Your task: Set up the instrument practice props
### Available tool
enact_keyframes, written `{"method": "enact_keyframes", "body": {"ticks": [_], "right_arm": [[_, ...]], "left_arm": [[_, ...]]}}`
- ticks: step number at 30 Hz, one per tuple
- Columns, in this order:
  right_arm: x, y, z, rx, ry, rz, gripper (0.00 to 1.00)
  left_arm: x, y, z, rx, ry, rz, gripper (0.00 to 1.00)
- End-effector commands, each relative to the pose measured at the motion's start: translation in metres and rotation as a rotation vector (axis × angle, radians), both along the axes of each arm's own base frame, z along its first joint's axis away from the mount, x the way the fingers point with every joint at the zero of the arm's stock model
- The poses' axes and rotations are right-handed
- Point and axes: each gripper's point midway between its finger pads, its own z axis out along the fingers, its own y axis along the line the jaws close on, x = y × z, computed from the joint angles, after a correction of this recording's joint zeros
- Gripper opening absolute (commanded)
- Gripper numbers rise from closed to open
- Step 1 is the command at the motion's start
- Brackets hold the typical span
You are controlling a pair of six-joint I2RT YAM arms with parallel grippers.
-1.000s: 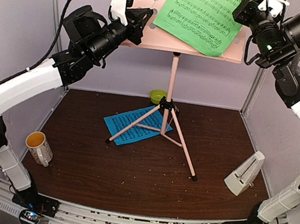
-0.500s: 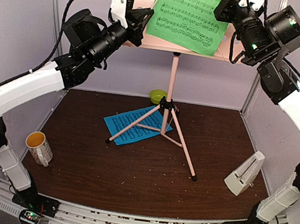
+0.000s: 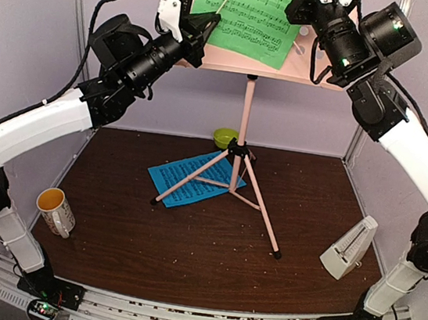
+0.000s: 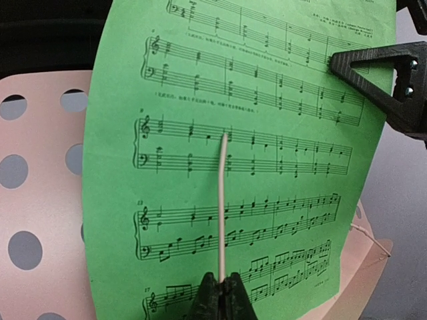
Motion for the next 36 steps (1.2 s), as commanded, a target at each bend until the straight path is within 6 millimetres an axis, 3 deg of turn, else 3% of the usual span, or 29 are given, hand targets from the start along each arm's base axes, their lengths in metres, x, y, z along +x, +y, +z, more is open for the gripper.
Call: {"method": "enact_keyframes", "body": {"ticks": [1, 8, 15, 24, 27, 36], "right_arm": [[-0.008, 0.014, 0.008, -0.051, -0.101, 0.036, 0.0], [-0.005, 0.027, 0.003, -0.095, -0.129, 0.092, 0.01], [0.0, 0.027, 0.002, -0.078, -0.13, 0.095, 0.33], [0.005, 0.018, -0.002, -0.049, -0.093, 0.071, 0.53], [0.005, 0.009, 0.0, -0.03, -0.085, 0.054, 0.52], [0.011, 0.019, -0.015, -0.046, -0.07, 0.078, 0.23]], "left_arm": [[-0.022, 0.017, 0.031, -0.068, -0.104, -0.017, 0.0], [-0.027, 0.019, 0.031, -0.07, -0.119, -0.025, 0.0], [-0.027, 0.02, 0.03, -0.07, -0.119, -0.023, 0.0], [-0.024, 0.019, 0.028, -0.072, -0.113, -0.014, 0.0], [-0.024, 0.02, 0.029, -0.076, -0.11, -0.014, 0.0], [-0.025, 0.02, 0.029, -0.078, -0.112, -0.015, 0.0]]}}
